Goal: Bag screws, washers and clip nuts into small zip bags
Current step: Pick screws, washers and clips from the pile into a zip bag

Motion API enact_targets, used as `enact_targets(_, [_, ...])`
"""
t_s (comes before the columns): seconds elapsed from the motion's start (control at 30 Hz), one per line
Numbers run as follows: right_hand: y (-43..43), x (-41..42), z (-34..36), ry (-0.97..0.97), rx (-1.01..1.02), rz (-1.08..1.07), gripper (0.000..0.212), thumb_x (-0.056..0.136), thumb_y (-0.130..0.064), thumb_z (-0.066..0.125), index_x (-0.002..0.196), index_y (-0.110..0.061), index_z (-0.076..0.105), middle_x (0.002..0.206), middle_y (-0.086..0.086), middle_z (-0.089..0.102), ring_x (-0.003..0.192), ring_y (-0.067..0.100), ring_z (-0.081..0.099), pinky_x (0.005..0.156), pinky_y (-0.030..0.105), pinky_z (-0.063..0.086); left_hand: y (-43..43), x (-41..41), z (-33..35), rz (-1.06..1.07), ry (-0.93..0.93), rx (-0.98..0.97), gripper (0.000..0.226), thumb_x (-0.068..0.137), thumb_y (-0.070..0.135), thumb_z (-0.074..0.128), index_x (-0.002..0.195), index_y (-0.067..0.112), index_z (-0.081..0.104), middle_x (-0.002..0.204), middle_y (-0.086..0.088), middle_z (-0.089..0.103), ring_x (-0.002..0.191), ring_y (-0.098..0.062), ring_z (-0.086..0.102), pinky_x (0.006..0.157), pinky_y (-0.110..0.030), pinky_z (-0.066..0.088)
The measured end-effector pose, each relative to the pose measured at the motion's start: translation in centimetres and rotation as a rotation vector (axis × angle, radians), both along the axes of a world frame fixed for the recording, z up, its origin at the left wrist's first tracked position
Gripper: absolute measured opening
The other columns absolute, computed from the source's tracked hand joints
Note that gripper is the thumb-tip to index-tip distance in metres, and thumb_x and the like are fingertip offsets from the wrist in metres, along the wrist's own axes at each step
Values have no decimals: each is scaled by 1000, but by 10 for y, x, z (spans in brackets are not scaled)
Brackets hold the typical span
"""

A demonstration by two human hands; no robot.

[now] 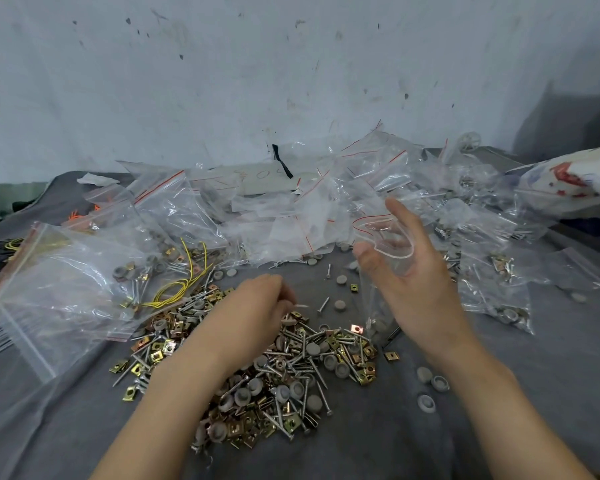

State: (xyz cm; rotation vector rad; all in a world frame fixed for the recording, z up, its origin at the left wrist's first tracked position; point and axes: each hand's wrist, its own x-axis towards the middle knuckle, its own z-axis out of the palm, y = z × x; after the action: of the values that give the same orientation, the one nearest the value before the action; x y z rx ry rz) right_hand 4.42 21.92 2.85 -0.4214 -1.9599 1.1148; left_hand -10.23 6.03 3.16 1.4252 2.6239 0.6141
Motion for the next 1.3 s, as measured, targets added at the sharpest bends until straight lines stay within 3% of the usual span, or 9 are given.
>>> enact_targets(0.13, [-2, -1, 1, 4, 15, -11, 73, 83, -69, 59, 148, -52, 32, 115, -50, 46, 105, -33, 44, 79, 3, 39, -1, -3, 3, 41, -313, 335, 13, 101, 19, 51, 105, 26, 61, 81, 8, 65, 64, 6, 56, 57, -8, 40])
enact_targets(0.3, [-3, -3, 0, -4, 19, -20, 73, 81, -73, 58, 147, -54, 32, 114, -51, 44, 106, -31, 46, 81, 6, 37, -1, 2, 9, 86, -734, 568, 24, 101, 9, 48, 106, 23, 67, 76, 2, 66, 72, -9, 62, 72, -29, 48])
enact_targets(0.5, [-5, -6, 0, -38, 63, -38, 76, 82, -74, 55, 149, -50, 31, 106, -61, 43, 105, -31, 46, 75, 3, 38, 0, -1, 11, 162, -925, 661, 29, 99, 4, 45, 109, 15, 70, 85, -1, 74, 76, -11, 67, 72, -27, 50])
enact_targets(0.6, [-6, -5, 0, -33, 61, -37, 78, 81, -73, 56, 151, -46, 33, 107, -49, 48, 105, -32, 45, 76, -6, 35, 0, -4, 5, 209, -838, 623, 21, 98, 7, 51, 107, 15, 68, 87, 1, 77, 75, -6, 68, 66, -19, 52])
enact_targets(0.77, [-7, -4, 0, -67, 58, -16, 76, 82, -70, 58, 150, -50, 30, 102, -68, 35, 106, -33, 43, 75, -6, 35, 1, -9, -3, 312, -774, 669, 12, 98, 16, 58, 101, 13, 70, 76, 3, 75, 64, -5, 65, 61, -19, 51])
enact_targets(0.87, [-6, -4, -2, -85, 63, -12, 73, 84, -68, 58, 149, -53, 30, 100, -68, 35, 104, -35, 41, 75, -2, 36, 0, -10, -1, 321, -888, 707, 18, 100, 22, 56, 101, 13, 71, 59, 4, 62, 59, -10, 59, 53, -21, 48])
enact_targets(0.97, [-6, -4, -1, -76, 57, -2, 74, 82, -71, 58, 148, -56, 29, 108, -56, 46, 106, -30, 45, 77, 0, 35, 0, -5, 5, 294, -983, 767, 18, 97, 28, 60, 100, 18, 75, 63, 5, 51, 58, -8, 54, 52, -22, 50])
enact_targets(1.1, [-9, -8, -4, -99, 69, 33, 75, 83, -74, 57, 149, -53, 29, 124, -22, 58, 114, -16, 52, 88, 12, 39, 1, 4, 22, 227, -862, 818, 18, 100, 26, 55, 100, 15, 69, 86, -3, 62, 73, -14, 61, 57, -28, 54])
enact_targets(1.3, [-14, -16, -14, -176, 208, 49, 77, 82, -80, 51, 147, -61, 17, 120, -42, 48, 122, -8, 48, 98, 19, 37, 1, 18, 46, 40, -428, 766, 18, 98, 21, 57, 95, 31, 72, 70, 21, 62, 61, 0, 56, 53, -15, 46])
